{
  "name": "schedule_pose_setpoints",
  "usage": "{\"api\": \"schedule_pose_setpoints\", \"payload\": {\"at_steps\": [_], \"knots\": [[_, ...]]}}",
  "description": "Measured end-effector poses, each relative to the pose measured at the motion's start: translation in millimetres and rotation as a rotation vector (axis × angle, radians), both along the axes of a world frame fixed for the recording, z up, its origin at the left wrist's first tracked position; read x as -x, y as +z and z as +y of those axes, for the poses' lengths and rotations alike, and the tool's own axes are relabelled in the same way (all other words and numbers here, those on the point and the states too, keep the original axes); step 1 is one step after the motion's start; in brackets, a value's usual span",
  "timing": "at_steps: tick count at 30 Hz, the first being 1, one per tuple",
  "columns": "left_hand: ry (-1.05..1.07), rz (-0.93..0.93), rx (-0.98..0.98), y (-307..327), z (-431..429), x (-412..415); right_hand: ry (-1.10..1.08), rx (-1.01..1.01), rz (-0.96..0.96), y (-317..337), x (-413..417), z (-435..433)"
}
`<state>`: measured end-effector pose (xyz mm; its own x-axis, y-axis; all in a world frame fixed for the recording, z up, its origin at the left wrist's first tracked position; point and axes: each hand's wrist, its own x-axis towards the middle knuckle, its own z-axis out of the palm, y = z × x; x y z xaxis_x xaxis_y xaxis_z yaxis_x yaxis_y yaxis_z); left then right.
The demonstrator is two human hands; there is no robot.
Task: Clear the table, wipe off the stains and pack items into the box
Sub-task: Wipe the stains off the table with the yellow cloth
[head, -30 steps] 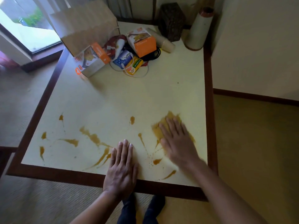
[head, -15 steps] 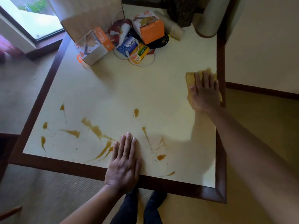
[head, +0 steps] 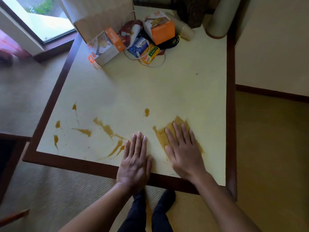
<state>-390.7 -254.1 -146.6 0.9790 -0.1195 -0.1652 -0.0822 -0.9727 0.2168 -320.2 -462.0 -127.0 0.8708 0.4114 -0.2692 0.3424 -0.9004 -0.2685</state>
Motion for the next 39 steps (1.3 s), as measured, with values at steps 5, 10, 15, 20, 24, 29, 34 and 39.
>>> {"api": "schedule_pose_setpoints", "payload": {"at_steps": [5, 10, 15, 20, 24, 29, 34, 39], "knots": [[0.010, 0.005, -0.004, 2, -2, 0, -0.068, 0.068, -0.010, 3, -2, -75], [0.009, -0.006, -0.018, 0, -2, 1, -0.244, 0.127, -0.118, -6, -145, -95], [0.008, -0.029, -0.007, -3, 0, -1, -0.272, 0.124, -0.093, -9, -245, -26], [0.005, -0.037, -0.019, -4, 2, -1, -0.001, 0.000, -0.075, -15, -179, 56], [0.008, -0.046, -0.007, -4, 1, 3, 0.031, -0.051, -0.063, -11, -45, 40], [0.021, -0.034, -0.022, -6, 0, 1, -0.126, 0.068, -0.064, -4, 62, -54], [0.033, -0.042, -0.023, -7, -2, 1, -0.703, 0.107, -0.106, -10, 35, -49], [0.024, -0.043, -0.008, -8, 0, 2, -0.438, -0.011, -0.060, -9, 52, 44]]}}
